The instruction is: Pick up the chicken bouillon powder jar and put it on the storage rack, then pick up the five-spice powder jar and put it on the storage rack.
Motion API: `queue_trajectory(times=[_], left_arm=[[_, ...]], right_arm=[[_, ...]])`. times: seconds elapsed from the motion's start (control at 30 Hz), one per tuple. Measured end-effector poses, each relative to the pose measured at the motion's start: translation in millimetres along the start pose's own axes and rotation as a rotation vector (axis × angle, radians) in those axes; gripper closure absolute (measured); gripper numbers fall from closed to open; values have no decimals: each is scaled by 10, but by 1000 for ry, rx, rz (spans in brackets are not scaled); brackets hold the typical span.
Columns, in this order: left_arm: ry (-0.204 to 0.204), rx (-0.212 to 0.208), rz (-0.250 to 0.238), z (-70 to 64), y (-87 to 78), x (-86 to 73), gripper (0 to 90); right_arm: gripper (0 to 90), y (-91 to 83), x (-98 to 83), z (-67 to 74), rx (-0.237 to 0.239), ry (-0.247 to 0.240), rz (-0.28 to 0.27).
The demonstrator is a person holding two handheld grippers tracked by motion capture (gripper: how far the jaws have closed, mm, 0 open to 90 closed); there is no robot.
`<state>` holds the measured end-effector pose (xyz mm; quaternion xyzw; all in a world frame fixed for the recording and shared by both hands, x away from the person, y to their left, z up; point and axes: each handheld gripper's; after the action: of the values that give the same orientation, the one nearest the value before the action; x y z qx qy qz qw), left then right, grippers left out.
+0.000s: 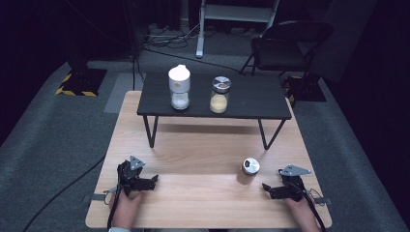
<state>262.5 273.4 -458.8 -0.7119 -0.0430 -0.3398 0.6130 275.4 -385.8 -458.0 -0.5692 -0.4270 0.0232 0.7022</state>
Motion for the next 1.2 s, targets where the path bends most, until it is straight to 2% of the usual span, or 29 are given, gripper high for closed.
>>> queue_trajectory(times=[0.6,0.67,0.77,1.0,1.2], left_arm=[[-3,2,0,-5,-2,-4,3],[-2,2,0,-4,-3,-4,3],[-2,2,0,-4,-3,-3,3],[-3,2,0,-4,-3,-4,3],[-2,2,0,-3,-3,-4,3]], right_arm=[[25,6,12,-17,8,-6,2],[31,0,1,-11,6,4,-2],[29,-37,-114,3,1,-3,-73],[29,-257,-324,98,-16,-46,-224],[28,-345,-415,158,2,-68,-281]])
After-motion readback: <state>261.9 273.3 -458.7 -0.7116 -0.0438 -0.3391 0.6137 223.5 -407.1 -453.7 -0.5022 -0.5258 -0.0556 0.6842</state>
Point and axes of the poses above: each handheld gripper's, and its own axes: y roughly forward along the jaws, x roughly out of its top, z roughly to its left, and after that the axes turned 11 degrees about z, right-handed
